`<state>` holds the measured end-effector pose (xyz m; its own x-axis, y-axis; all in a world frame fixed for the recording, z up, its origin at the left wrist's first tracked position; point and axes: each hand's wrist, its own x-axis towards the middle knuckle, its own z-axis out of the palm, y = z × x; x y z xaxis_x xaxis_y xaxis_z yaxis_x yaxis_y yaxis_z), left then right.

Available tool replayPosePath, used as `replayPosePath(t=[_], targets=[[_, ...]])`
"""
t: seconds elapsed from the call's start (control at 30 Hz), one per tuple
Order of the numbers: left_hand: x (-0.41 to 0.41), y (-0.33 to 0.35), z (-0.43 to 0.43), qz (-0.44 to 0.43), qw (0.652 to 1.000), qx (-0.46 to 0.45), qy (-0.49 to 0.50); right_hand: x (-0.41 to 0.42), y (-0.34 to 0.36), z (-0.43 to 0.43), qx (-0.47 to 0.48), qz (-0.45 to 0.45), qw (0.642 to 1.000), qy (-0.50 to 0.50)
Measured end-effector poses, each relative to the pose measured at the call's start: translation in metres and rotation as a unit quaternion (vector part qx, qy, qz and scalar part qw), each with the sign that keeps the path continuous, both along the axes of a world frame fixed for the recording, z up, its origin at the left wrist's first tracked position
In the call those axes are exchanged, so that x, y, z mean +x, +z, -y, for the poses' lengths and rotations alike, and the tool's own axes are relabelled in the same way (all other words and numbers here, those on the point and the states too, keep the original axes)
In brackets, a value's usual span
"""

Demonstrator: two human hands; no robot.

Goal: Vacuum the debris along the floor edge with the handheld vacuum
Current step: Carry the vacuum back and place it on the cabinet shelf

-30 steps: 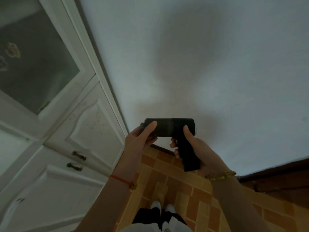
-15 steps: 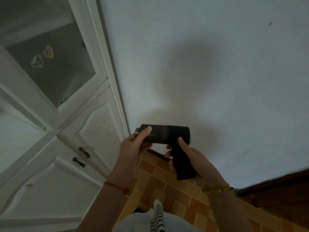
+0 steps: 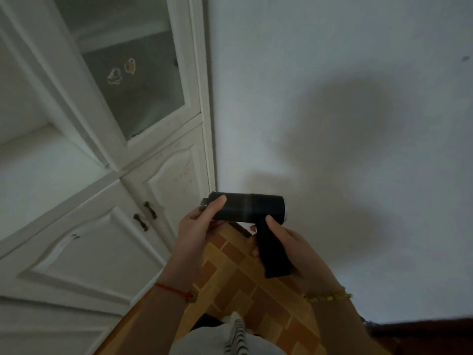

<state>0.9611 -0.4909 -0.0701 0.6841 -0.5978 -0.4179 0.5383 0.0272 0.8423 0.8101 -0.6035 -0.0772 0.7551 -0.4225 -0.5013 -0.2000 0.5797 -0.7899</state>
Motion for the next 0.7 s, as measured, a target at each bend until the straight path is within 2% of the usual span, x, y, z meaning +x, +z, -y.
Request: replayPosePath(t=[0.3,0.7], targets=[[0.003,-0.008,-0.045,-0.024,0.992,0.012,0.123,0.029,-0.002,-0.015,-0.016,-0.047,0.993,0.104],[0.049,-0.017,-0.137,-0.026,0.959,0.006,0.282,0.123,-0.002,-0.077,-0.001,-0.027,0.969,0.247]])
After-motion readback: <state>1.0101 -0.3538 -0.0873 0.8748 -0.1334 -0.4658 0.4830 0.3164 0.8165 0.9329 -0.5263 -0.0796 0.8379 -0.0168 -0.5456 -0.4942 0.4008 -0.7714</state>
